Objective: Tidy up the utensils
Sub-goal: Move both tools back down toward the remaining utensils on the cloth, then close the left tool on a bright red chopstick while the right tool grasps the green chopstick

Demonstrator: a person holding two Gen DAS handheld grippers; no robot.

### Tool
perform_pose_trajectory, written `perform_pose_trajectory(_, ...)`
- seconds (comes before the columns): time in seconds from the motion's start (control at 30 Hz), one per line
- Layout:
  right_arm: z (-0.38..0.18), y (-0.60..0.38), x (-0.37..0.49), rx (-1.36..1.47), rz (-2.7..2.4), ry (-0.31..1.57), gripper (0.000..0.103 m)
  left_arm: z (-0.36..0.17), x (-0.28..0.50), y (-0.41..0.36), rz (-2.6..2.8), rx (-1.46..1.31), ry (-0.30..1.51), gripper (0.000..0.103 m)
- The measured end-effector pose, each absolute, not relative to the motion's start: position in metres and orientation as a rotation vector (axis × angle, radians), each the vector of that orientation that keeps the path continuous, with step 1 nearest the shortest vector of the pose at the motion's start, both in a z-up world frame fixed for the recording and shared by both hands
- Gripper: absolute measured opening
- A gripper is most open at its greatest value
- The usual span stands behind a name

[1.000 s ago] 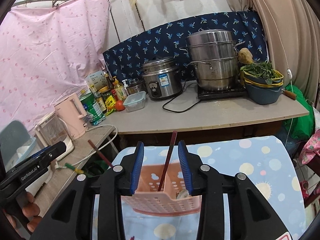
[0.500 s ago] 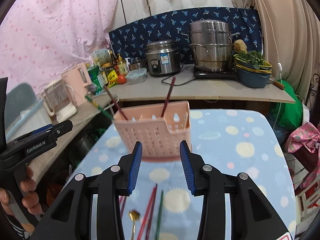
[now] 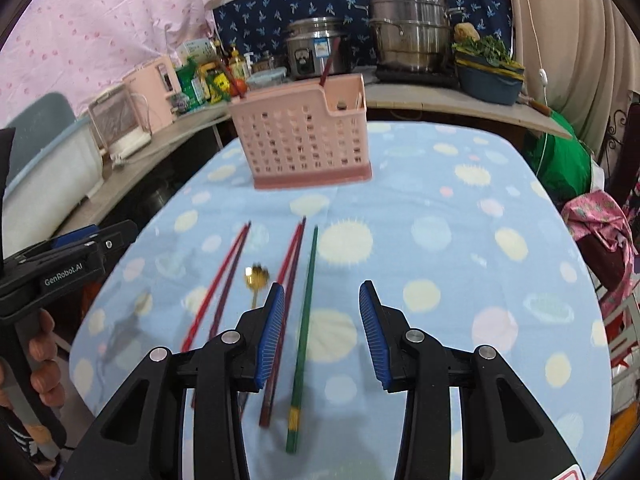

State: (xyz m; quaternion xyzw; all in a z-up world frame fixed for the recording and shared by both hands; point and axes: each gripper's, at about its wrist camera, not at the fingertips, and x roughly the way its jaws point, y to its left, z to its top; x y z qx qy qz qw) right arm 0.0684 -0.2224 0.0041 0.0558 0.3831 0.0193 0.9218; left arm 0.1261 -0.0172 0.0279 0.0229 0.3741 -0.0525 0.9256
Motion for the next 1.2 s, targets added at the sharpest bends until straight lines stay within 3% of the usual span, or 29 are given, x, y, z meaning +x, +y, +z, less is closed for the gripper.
perform_pose_trajectory(0.6,-0.052,-0.203,0.033,0.106,0.067,0.909,0.036,-0.032,0.083,-0.020,-0.141,0.080,0.891,0.065)
perform_pose_trajectory(0.73,-0.055,-0.200,0.033,0.101,0.074,0.914,0.026,-0.038,0.078,-0.021,-0.146,0.087,0.906,0.065)
perform_pose_trajectory(1.2,-0.062,-0.198,0.033,0.095,0.068,0.925,0.013,-0.055,0.073,-0.023,-0.162,0.089,0.956,0.065)
